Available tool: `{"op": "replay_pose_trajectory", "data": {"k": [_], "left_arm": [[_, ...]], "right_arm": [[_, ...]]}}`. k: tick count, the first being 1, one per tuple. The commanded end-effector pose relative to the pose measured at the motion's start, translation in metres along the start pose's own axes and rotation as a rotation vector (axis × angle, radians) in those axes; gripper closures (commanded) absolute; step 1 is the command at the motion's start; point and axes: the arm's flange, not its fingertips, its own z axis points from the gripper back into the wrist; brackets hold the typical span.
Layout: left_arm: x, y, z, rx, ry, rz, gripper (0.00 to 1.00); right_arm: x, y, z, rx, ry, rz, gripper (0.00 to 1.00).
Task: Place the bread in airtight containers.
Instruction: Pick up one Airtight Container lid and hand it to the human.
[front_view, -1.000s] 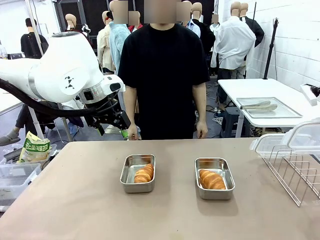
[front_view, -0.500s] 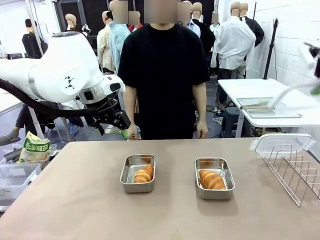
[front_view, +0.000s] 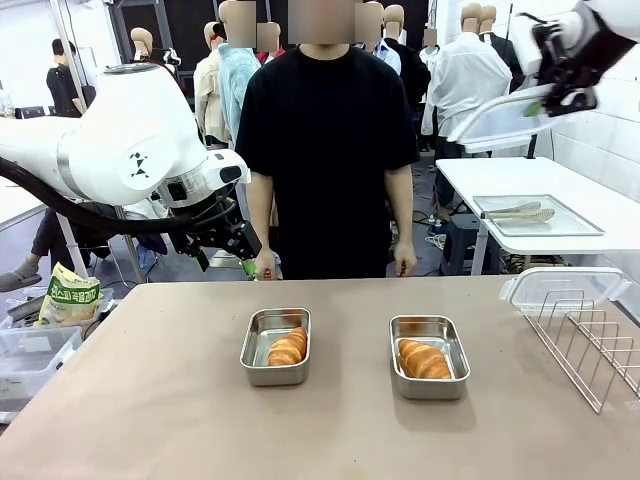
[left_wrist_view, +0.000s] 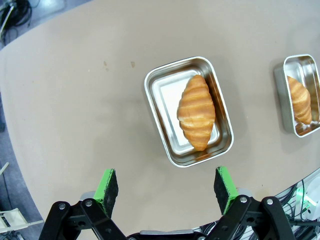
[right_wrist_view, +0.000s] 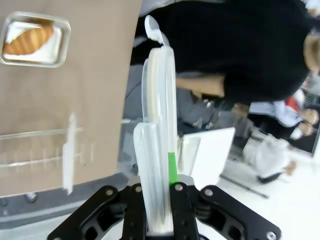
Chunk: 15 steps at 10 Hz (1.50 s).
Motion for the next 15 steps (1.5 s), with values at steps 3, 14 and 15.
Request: {"op": "replay_pose_trajectory", "data": {"k": [3,14,15], "left_arm": [[0.0,0.001,0.001,-0.001,-0.001,0.01,0.0],[0.0,0.001,0.001,-0.001,-0.001,0.01,0.0],[0.0,0.001,0.001,-0.001,-0.001,0.01,0.0]], "right_arm": [[0.019,-0.034,-0.067,0.07,-0.18,0.13,1.0],[0.029,-0.026,-0.118,0.132,-0.195,0.094,1.0],[0.029,-0.026,-0.118,0.132,-0.195,0.094,1.0]]}}
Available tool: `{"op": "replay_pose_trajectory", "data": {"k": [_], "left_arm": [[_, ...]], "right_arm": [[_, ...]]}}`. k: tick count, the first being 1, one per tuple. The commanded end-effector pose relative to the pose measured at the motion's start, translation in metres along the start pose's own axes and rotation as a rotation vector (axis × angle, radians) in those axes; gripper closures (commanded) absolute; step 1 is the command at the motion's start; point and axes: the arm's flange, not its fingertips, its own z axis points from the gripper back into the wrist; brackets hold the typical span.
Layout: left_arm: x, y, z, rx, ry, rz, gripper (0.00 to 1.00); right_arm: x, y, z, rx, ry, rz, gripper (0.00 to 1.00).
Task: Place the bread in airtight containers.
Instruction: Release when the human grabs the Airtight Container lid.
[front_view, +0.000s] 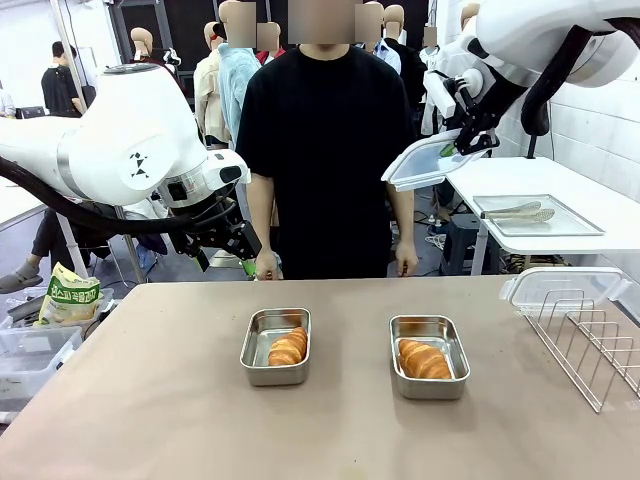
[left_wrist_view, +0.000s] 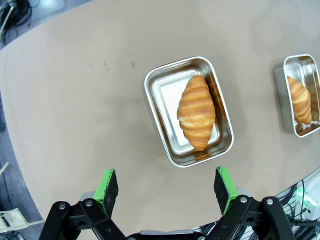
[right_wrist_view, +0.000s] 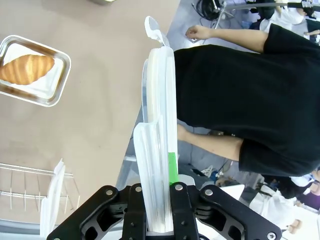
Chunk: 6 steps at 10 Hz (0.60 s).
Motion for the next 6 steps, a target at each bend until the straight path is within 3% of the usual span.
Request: {"op": "replay_pose_trajectory", "data": {"k": [1,6], "left_arm": [[-0.0001,0.0013,0.0007,-0.001,-0.001,0.01,0.0],[-0.0001,0.0013,0.0007,-0.001,-0.001,0.01,0.0]], "right_arm": [[-0.0021,0.0014,-0.0009,-0.015,-0.02,-0.004,1.0],[-0.0021,0.0014,-0.0009,-0.015,-0.02,-0.004,1.0]]}}
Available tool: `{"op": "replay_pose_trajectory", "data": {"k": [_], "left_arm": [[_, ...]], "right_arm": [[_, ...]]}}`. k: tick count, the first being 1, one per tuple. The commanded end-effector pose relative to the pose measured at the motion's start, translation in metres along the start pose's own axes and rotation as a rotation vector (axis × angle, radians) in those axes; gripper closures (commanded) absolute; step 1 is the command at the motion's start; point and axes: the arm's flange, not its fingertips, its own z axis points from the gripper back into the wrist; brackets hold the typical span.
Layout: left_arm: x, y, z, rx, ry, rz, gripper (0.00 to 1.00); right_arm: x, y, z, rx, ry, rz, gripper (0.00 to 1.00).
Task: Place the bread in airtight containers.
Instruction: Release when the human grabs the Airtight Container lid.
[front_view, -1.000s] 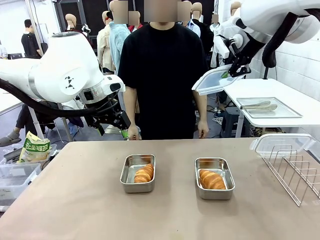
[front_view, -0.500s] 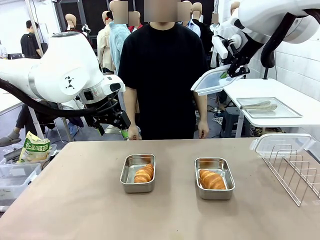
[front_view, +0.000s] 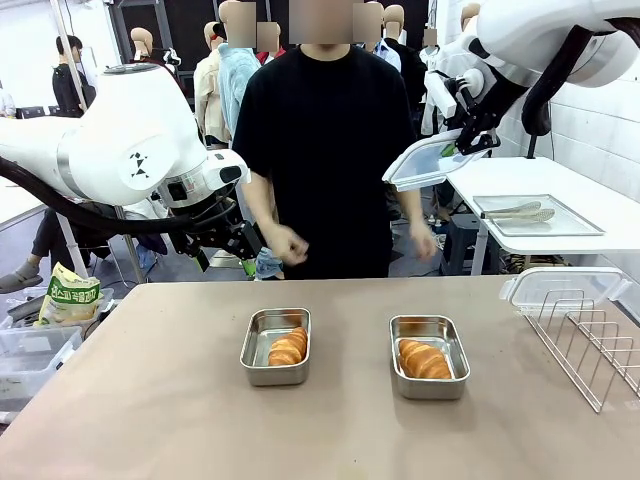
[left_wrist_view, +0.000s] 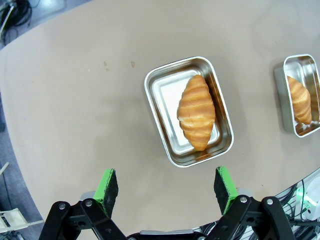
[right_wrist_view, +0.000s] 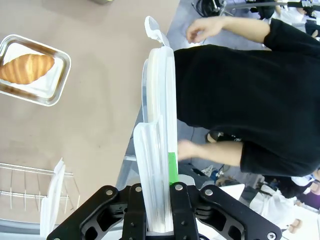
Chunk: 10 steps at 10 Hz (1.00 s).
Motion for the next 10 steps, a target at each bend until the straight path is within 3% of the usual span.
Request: {"op": "replay_pose_trajectory", "data": {"k": [1,10], "left_arm": [[-0.0001,0.0013,0.0007,-0.001,-0.001,0.01,0.0],[-0.0001,0.0013,0.0007,-0.001,-0.001,0.01,0.0]], "right_arm": [[-0.0012,0.0012,-0.0011,-0.015,-0.022,-0.002,1.0],[-0.0012,0.0012,-0.0011,-0.015,-0.022,-0.002,1.0]]}}
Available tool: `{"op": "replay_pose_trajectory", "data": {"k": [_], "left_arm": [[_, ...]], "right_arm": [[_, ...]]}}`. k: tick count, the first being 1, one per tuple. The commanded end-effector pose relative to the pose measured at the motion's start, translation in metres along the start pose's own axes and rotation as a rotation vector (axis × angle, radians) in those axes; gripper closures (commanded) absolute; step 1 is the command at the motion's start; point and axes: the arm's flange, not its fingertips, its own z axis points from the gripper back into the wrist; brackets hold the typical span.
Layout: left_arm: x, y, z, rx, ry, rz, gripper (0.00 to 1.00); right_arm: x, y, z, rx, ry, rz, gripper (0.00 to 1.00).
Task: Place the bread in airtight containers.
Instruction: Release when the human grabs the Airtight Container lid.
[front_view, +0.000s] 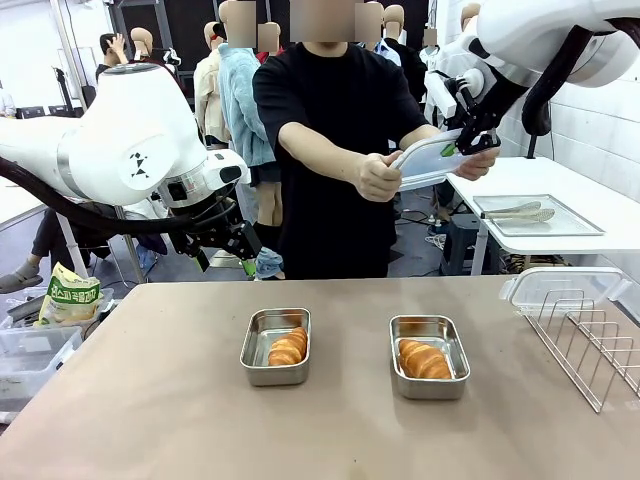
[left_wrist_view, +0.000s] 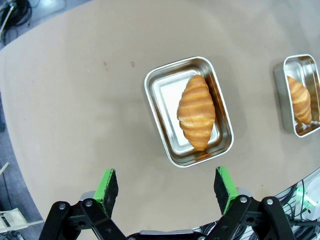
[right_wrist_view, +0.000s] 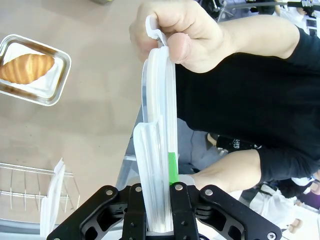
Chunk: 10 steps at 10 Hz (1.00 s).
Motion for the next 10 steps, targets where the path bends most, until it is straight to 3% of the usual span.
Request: {"op": "replay_pose_trajectory", "data": {"k": [1,10], "left_arm": [[-0.0001,0.0013,0.0007,-0.001,-0.001,0.01,0.0],[-0.0001,0.0013,0.0007,-0.001,-0.001,0.01,0.0]], "right_arm": [[-0.0009,0.0012,-0.0012,-0.015,-0.023,-0.002,1.0],[-0.0009,0.0012,-0.0012,-0.015,-0.023,-0.002,1.0]]}}
